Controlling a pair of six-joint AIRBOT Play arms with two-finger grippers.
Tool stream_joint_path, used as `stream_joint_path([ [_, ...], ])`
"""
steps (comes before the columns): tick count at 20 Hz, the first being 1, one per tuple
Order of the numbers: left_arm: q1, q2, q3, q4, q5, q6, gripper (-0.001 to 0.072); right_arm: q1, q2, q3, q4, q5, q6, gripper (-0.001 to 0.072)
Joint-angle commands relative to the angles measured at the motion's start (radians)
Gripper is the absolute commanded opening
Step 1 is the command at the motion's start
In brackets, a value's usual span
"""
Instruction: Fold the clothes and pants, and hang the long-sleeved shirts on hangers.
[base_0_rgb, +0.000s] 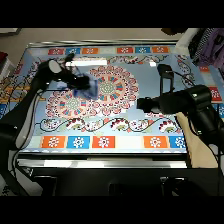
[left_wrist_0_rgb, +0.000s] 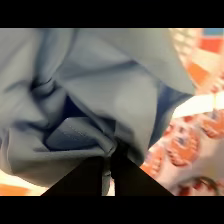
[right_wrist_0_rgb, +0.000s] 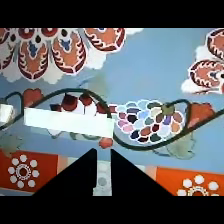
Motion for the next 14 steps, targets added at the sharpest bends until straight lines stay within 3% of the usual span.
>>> stream_joint_path([
  [1,-0.220,0.028,0.009,-0.177,-0.121,-0.072,0.0023,0.001,0.055,0.001,-0.058,-0.112,0.010,0.0149],
  [5,-0.474,0.002,0.009,-0.129,-0.074,-0.227,0.0024,0.001,0.152,0.000,-0.193,-0.224,0.009,0.0149],
  [8,-0.552,-0.026,0.009,-0.081,-0.051,-0.318,0.0026,0.001,0.204,-0.001,-0.307,-0.261,0.006,0.0149],
  [9,-0.552,-0.025,0.009,-0.081,-0.050,-0.322,0.0074,0.001,0.210,-0.003,-0.335,-0.251,0.008,0.0161],
  [11,-0.512,-0.005,0.009,-0.074,-0.075,-0.320,0.0407,-0.002,0.198,-0.012,-0.368,-0.198,0.090,0.0217],
  [12,-0.480,0.011,0.010,-0.065,-0.103,-0.319,0.0457,-0.002,0.179,-0.013,-0.370,-0.155,0.154,0.0225],
  [14,-0.394,0.063,0.010,-0.018,-0.193,-0.273,0.0457,-0.008,0.120,-0.002,-0.399,-0.120,0.241,0.0234],
])
